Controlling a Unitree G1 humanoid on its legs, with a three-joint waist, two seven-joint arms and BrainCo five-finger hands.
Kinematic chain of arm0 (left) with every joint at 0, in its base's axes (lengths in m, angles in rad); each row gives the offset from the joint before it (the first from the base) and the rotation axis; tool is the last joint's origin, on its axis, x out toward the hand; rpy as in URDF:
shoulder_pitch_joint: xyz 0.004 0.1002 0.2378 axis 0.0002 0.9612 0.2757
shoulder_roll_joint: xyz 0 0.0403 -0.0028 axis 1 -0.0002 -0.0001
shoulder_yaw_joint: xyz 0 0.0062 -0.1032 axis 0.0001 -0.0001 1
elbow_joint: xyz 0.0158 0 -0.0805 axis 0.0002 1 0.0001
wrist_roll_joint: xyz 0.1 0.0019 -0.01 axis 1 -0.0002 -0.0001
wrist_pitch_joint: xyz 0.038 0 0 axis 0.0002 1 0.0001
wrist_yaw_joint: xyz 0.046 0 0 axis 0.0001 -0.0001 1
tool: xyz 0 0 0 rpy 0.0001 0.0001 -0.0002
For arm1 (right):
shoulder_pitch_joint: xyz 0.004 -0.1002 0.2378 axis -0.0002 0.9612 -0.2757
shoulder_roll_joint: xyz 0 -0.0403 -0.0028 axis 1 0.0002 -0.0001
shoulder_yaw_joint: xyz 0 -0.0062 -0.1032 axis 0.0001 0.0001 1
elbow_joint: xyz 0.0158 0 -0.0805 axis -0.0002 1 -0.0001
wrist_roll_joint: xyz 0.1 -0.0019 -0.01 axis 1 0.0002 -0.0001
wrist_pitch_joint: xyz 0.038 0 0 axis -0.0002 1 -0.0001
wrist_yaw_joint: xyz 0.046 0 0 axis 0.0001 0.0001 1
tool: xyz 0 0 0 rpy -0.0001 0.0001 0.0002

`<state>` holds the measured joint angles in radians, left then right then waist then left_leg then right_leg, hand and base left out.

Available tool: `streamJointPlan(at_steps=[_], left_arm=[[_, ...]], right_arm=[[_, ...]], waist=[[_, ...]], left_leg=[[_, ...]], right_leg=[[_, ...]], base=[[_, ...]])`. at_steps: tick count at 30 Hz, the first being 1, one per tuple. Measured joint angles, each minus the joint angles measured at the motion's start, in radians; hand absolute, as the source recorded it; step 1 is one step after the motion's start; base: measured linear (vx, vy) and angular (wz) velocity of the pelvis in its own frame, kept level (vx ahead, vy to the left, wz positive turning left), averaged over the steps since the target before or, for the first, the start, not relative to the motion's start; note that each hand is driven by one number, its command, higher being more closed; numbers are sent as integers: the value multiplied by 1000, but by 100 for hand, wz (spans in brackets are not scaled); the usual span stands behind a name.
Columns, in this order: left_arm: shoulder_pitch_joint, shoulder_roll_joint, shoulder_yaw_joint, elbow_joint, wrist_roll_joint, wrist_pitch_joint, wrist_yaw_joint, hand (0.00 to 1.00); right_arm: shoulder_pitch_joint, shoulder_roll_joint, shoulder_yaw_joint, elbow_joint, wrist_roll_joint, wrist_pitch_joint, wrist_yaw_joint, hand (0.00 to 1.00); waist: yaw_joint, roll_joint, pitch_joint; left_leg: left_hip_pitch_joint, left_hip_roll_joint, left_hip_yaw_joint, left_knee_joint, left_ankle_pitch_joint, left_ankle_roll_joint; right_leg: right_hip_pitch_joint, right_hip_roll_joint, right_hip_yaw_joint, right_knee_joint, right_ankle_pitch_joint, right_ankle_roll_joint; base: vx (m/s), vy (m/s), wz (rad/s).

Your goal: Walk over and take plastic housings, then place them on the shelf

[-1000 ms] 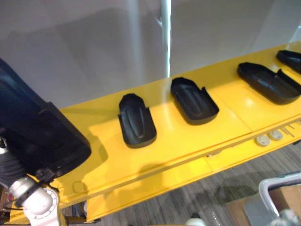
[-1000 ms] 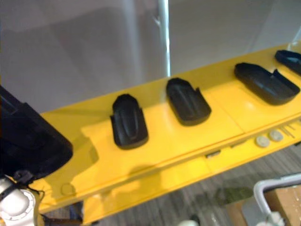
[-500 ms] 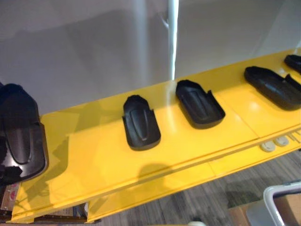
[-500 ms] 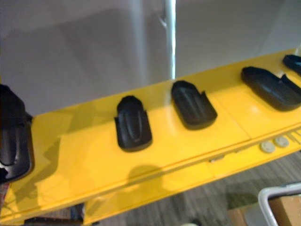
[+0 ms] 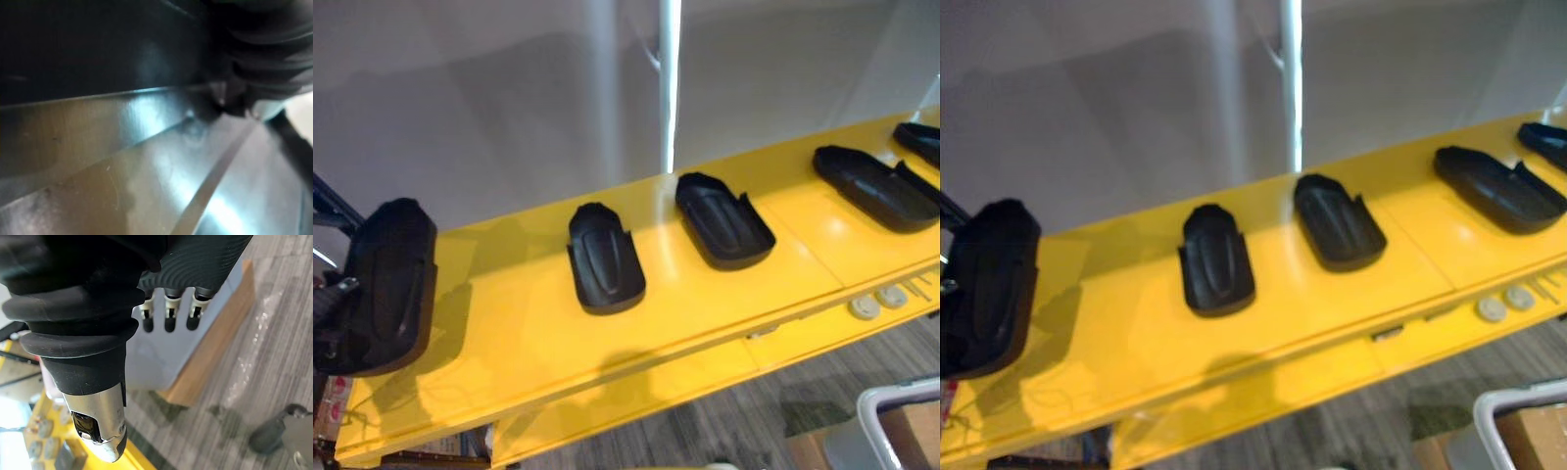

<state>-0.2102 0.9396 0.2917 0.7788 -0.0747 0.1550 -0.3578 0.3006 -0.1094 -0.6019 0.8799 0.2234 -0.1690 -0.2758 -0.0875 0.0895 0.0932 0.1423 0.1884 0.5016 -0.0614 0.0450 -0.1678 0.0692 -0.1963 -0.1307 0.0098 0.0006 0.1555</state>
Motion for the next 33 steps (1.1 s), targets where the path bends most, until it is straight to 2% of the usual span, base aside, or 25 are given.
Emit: streamJointPlan(at_steps=[4,8,13,16,26,32,33], left_arm=[[-15,-66,-13,33,15,13,3,100],[-24,-86,-33,36,49,24,12,100],[-24,-143,-33,36,55,51,46,100],[-23,-181,-33,36,55,68,79,100],[-22,-238,-33,34,82,77,192,100],[-22,-280,-32,17,82,72,315,100],[-22,-281,-32,17,81,72,319,100]], right_arm=[[2,-13,17,0,-1,8,14,0],[5,-10,26,0,-1,19,14,0],[11,-10,28,-12,-1,19,13,0],[11,-10,30,-16,-2,20,16,0],[29,-10,44,-41,-4,20,17,0],[31,-11,44,-50,-4,19,16,0],[31,-11,44,-50,-4,19,16,0]], waist=[[-11,5,3],[-13,4,3],[-34,8,10],[-35,10,25],[-44,5,39],[-57,5,56],[-57,5,56]], left_leg=[[12,0,16,-1,0,0],[15,0,33,-1,-1,-1],[15,0,38,-1,-1,-1],[18,0,50,-2,-1,-1],[32,0,63,-15,-1,-3],[32,0,65,-15,-1,-3],[32,0,66,-15,-1,-3]], right_leg=[[-2,1,15,2,1,1],[-12,1,29,5,4,1],[-15,1,30,6,4,1],[-20,2,42,6,5,3],[-17,7,52,-1,8,2],[-19,6,52,0,7,2],[-20,6,52,0,7,2]], base=[[-12,-6,-10],[-15,-4,-13],[-4,-2,-1],[-11,-6,-11],[0,-2,-3],[-10,-7,0],[0,0,0]])
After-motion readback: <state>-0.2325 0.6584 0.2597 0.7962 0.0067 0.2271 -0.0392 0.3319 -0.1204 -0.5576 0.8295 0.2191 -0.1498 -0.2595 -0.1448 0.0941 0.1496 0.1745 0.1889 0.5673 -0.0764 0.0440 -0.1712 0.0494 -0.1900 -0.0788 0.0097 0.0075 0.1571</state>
